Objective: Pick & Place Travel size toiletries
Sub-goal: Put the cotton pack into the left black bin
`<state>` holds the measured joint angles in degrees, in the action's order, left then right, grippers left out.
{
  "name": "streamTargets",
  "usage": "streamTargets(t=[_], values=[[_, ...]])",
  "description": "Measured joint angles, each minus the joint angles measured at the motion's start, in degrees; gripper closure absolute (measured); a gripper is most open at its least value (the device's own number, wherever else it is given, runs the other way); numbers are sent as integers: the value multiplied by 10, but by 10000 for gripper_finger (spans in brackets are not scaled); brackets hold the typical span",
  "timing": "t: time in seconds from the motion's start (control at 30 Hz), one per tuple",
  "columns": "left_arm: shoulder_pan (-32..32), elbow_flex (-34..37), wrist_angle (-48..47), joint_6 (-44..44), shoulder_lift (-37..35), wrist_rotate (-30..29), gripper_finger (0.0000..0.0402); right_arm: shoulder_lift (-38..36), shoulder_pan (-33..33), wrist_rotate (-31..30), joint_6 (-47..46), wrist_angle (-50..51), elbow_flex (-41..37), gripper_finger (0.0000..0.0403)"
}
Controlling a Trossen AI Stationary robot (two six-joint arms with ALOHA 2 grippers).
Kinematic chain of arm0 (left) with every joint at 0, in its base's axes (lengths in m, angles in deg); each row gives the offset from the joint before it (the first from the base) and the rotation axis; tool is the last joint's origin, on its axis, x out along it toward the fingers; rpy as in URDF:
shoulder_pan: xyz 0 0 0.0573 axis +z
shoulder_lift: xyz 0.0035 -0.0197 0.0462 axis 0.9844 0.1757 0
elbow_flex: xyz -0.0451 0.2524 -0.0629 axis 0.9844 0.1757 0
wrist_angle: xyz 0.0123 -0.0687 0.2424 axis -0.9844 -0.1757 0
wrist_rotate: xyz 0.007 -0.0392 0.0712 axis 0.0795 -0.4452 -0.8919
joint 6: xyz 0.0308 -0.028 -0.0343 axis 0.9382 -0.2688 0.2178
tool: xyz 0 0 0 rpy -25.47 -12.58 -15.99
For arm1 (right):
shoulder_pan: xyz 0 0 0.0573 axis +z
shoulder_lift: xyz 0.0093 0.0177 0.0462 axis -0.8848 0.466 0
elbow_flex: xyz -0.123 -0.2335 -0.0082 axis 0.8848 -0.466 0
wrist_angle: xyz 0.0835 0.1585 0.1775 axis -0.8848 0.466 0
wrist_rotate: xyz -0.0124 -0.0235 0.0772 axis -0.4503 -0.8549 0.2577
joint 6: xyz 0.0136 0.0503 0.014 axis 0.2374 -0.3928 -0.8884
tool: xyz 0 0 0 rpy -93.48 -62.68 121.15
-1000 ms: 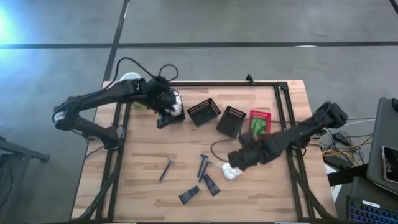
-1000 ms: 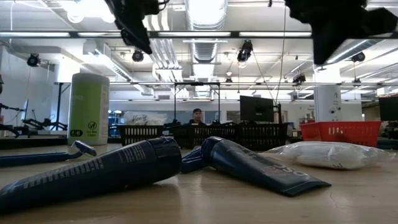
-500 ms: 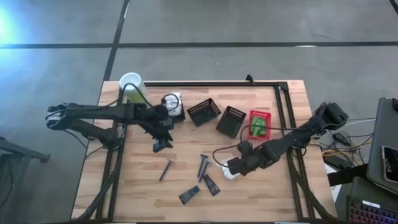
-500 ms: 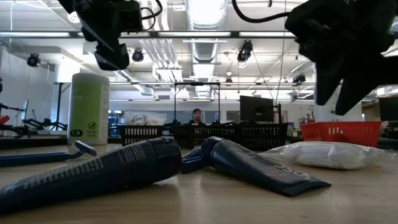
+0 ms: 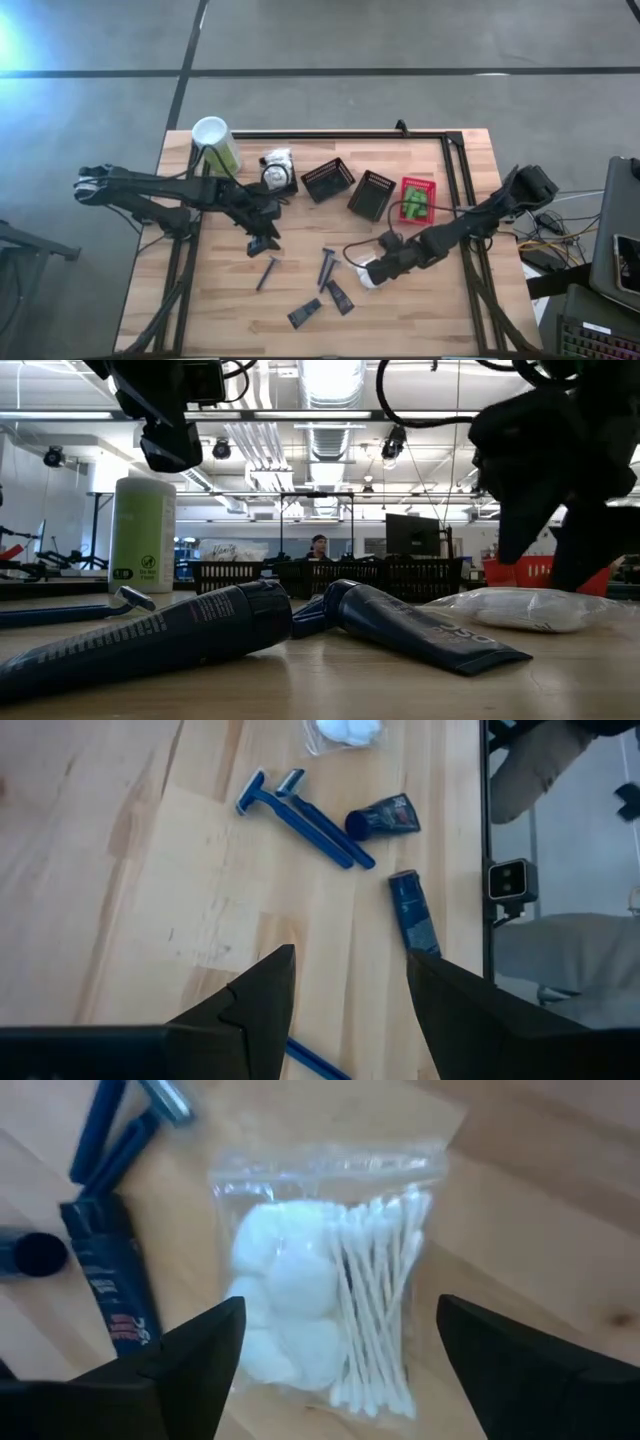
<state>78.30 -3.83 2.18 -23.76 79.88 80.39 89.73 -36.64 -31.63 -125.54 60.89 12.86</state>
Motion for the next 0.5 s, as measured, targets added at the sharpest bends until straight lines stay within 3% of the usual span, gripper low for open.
streamTargets(t=[0.17, 0.27, 0.5], values=[[0, 0, 6, -9, 0, -2, 204, 33, 0, 17, 19, -86, -18, 69], [-1, 0, 7, -14, 0, -13, 204, 54, 0, 10, 28, -86, -9, 73], [-1, 0, 7, -14, 0, -25, 204, 62, 0, 8, 63, -84, 7, 120]])
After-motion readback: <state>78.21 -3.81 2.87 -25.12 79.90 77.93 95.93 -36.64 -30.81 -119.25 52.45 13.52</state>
